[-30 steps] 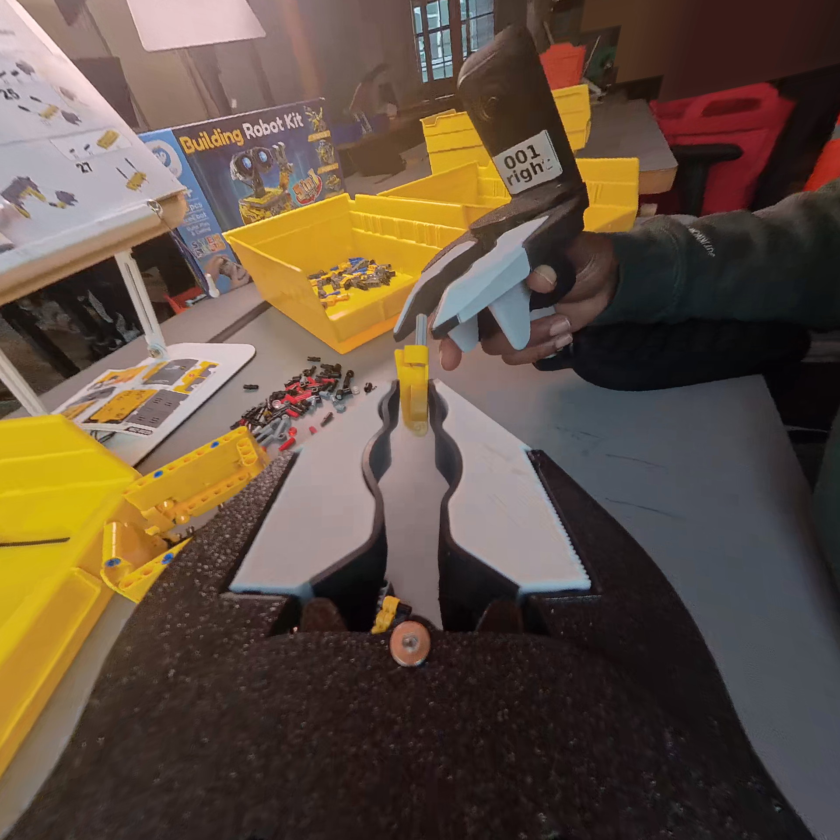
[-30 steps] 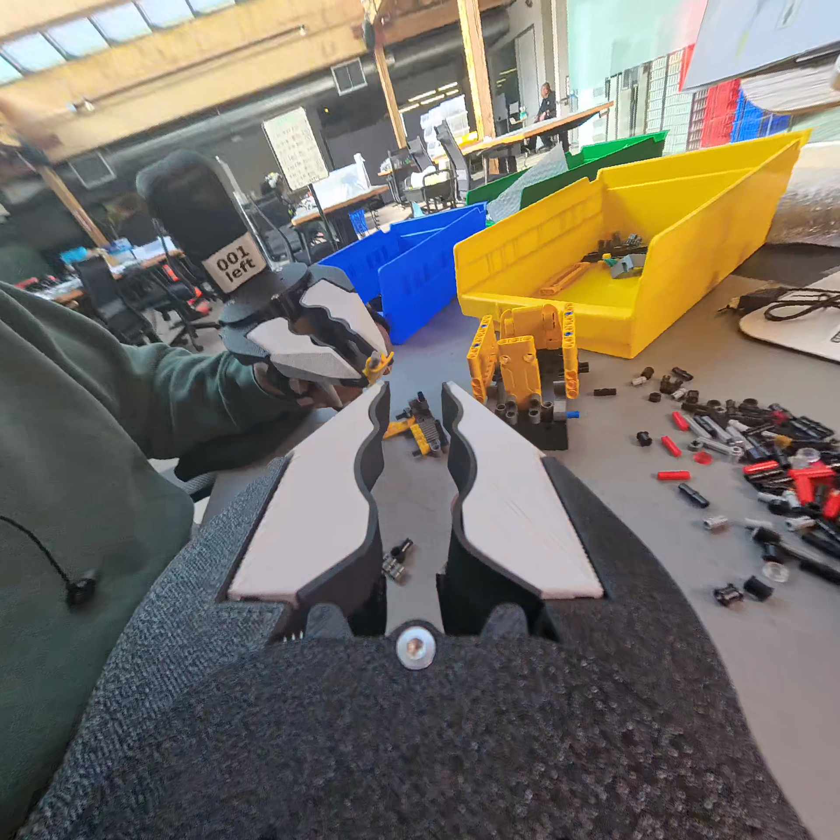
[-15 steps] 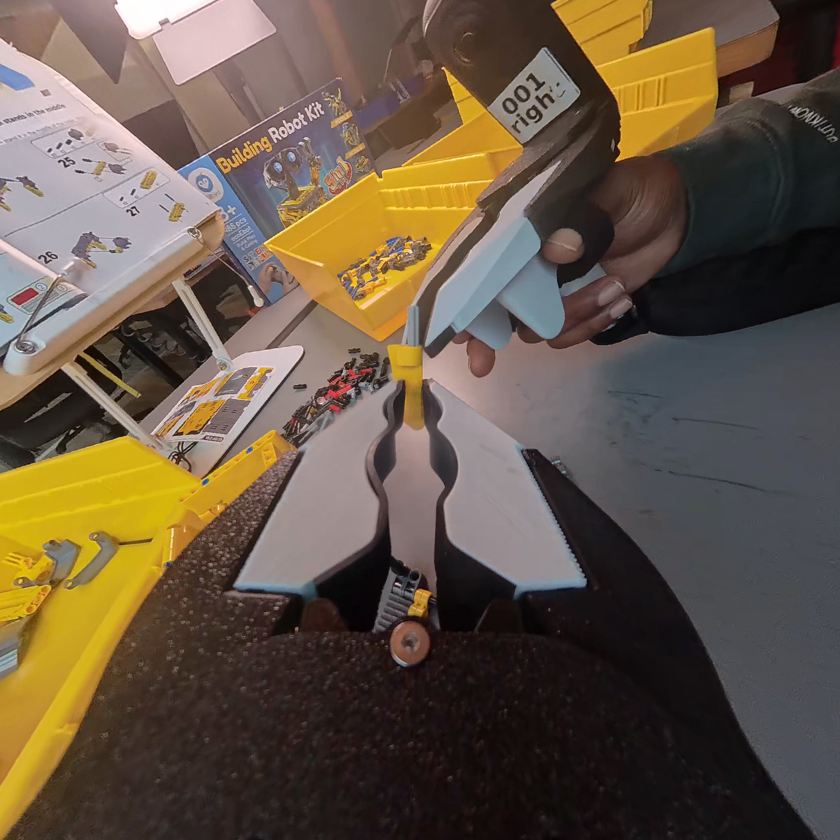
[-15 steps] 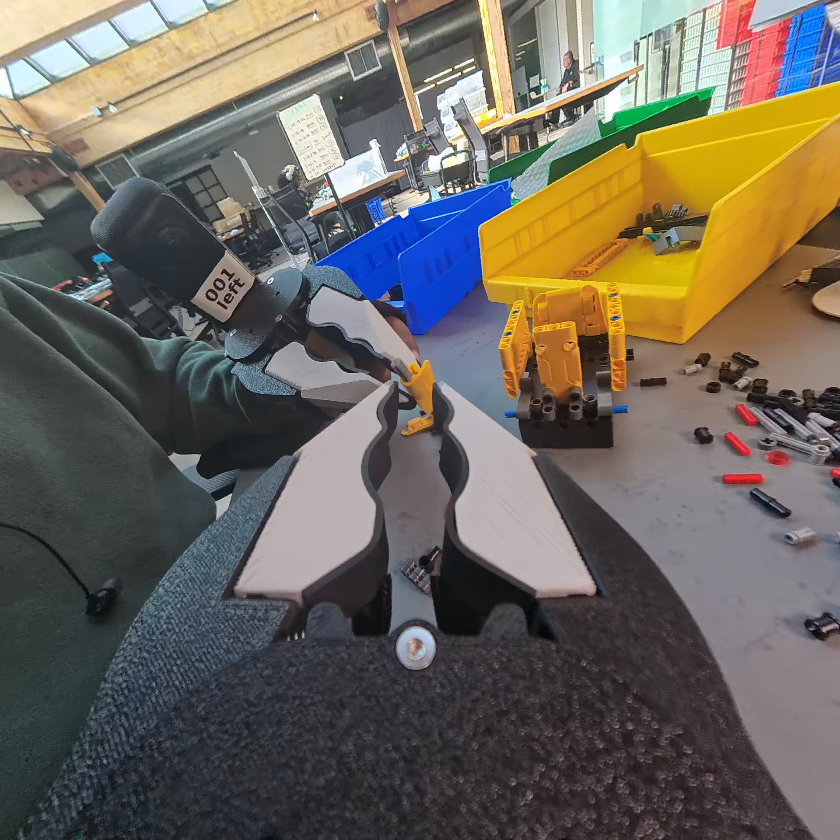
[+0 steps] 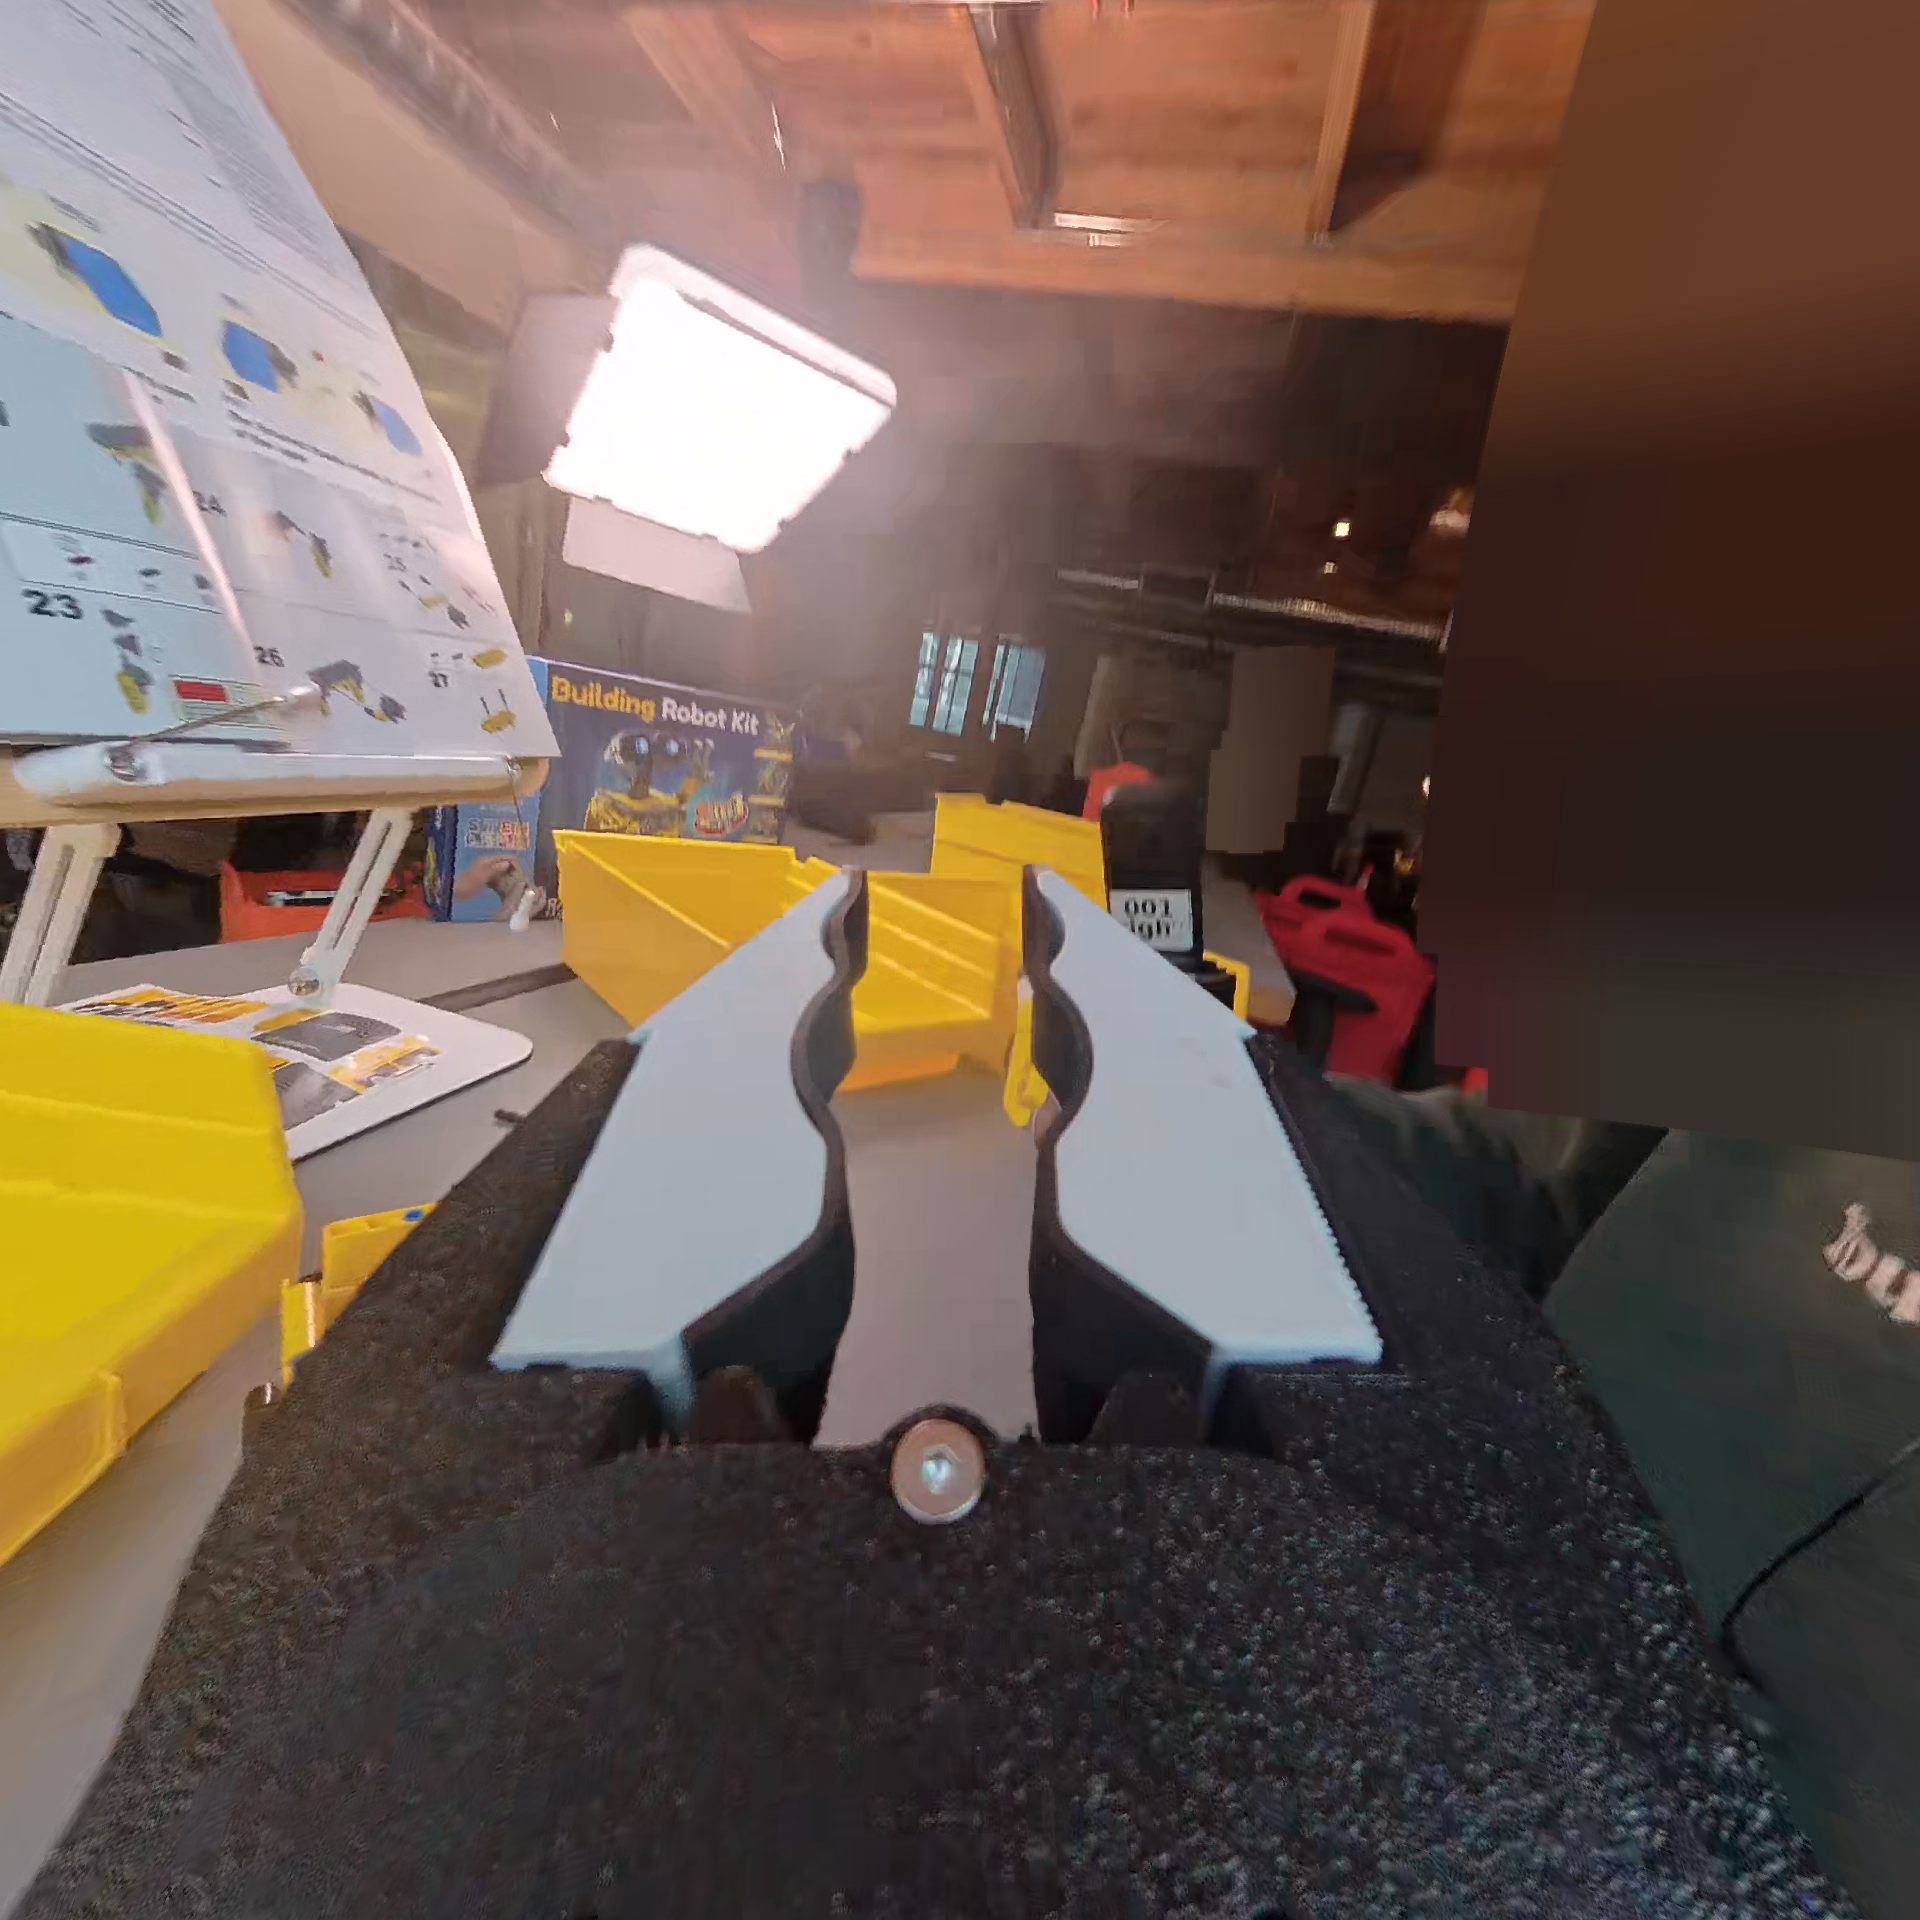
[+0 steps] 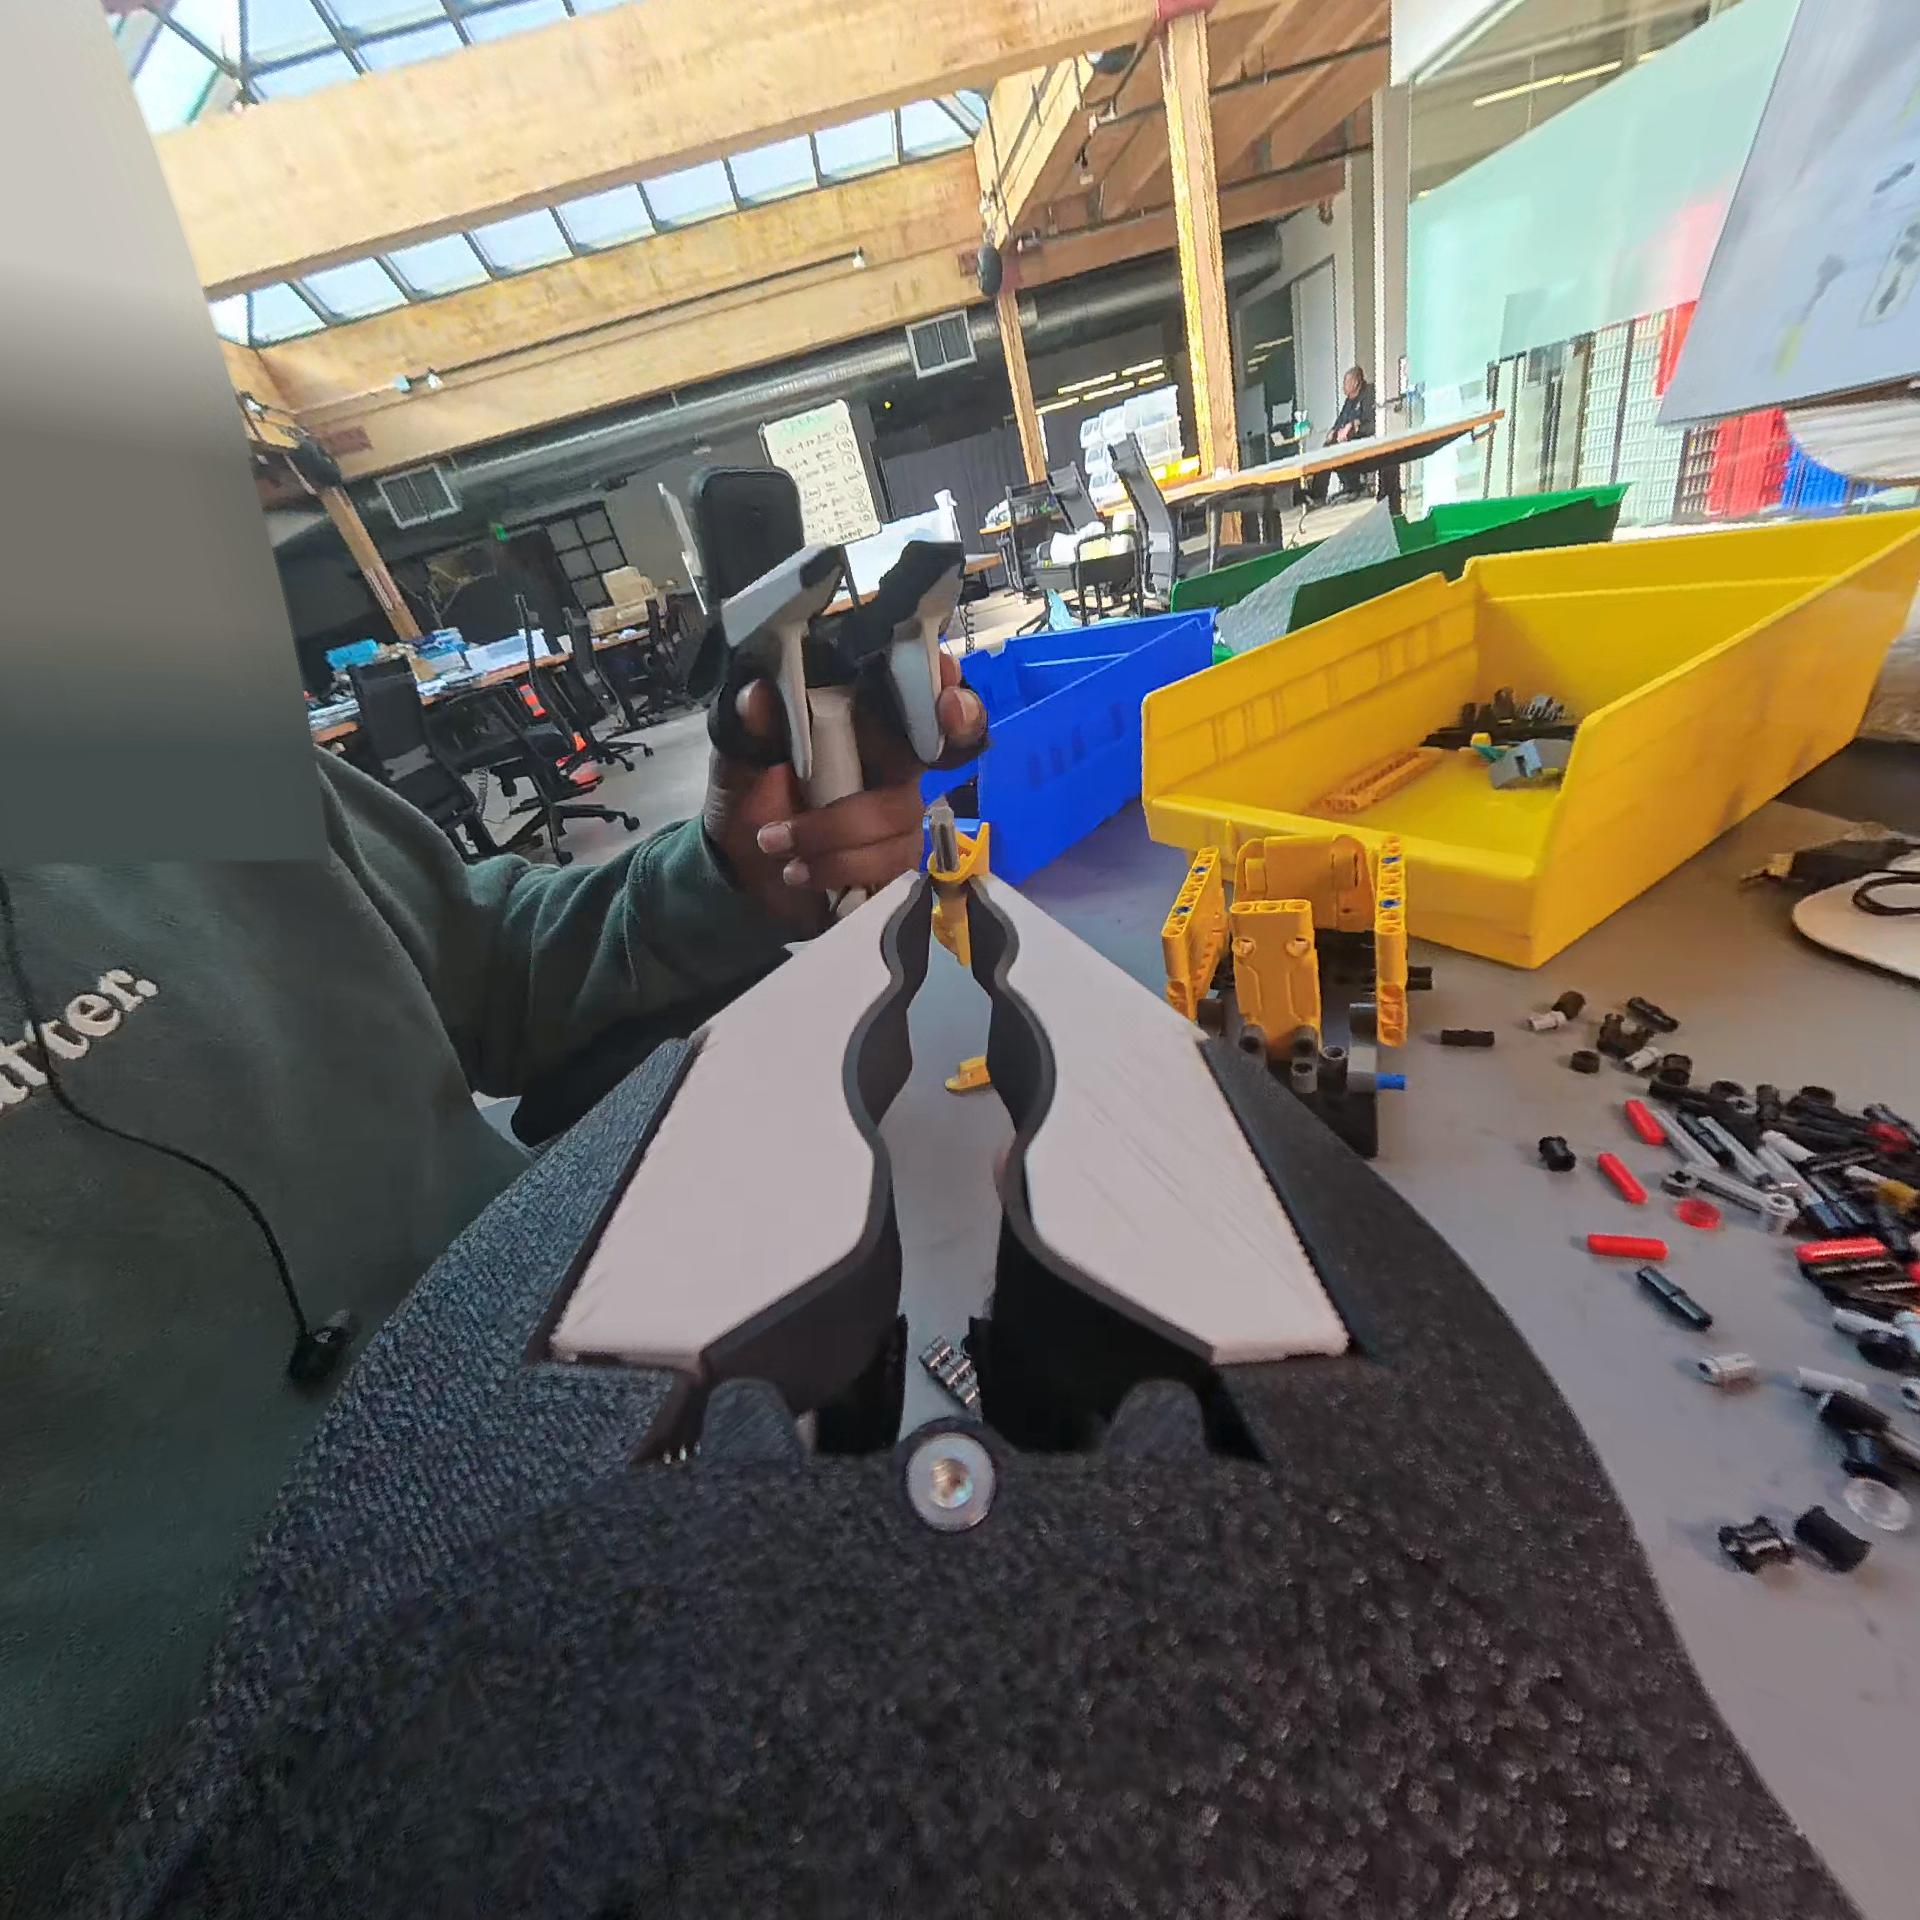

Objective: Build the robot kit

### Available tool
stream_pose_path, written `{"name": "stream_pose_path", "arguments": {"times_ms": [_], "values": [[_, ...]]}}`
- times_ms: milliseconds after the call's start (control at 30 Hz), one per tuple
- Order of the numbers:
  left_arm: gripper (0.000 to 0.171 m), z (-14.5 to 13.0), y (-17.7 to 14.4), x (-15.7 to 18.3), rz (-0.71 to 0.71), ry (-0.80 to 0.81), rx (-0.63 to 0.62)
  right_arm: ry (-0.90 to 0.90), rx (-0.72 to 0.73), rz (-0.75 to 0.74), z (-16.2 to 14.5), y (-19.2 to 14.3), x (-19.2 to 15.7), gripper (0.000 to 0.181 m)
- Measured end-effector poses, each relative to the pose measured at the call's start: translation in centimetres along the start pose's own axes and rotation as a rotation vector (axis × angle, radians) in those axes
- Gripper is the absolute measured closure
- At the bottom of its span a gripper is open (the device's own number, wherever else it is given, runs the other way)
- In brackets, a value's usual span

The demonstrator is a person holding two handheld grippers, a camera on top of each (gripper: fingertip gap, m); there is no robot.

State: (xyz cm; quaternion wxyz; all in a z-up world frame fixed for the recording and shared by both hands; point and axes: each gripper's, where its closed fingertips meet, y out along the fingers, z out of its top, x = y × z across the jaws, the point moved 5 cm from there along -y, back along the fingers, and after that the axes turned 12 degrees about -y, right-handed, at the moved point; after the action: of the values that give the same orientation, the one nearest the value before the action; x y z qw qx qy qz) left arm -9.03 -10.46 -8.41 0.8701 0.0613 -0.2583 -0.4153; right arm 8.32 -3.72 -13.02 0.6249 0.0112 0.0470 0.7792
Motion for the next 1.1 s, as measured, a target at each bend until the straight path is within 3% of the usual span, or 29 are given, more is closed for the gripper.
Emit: {"name": "stream_pose_path", "arguments": {"times_ms": [67, 167, 567, 733, 1100], "values": [[0.144, 1.3, -0.9, -0.8, -0.017, -0.094, 0.044, 0.0, 0.021, 0.014, 0.3, -0.1, -0.1, 0.176], [0.144, 1.1, -0.9, -1.2, -0.051, -0.165, 0.016, 0.01, 0.027, 0.058, 0.1, 0.2, -0.6, 0.176], [0.149, -6.5, 2.0, -0.1, -0.167, -0.335, -0.37, 0.0, -0.009, 0.152, -0.9, 1.2, -2.2, 0.176], [0.157, -9.1, 2.8, 1.1, -0.23, -0.399, -0.474, -0.021, -0.042, 0.197, -1.4, 1.5, -3.1, 0.176], [0.17, -9.9, 2.9, 1.1, -0.22, -0.41, -0.517, -0.054, -0.106, 0.177, -2.1, 1.6, -2.9, 0.177]]}}
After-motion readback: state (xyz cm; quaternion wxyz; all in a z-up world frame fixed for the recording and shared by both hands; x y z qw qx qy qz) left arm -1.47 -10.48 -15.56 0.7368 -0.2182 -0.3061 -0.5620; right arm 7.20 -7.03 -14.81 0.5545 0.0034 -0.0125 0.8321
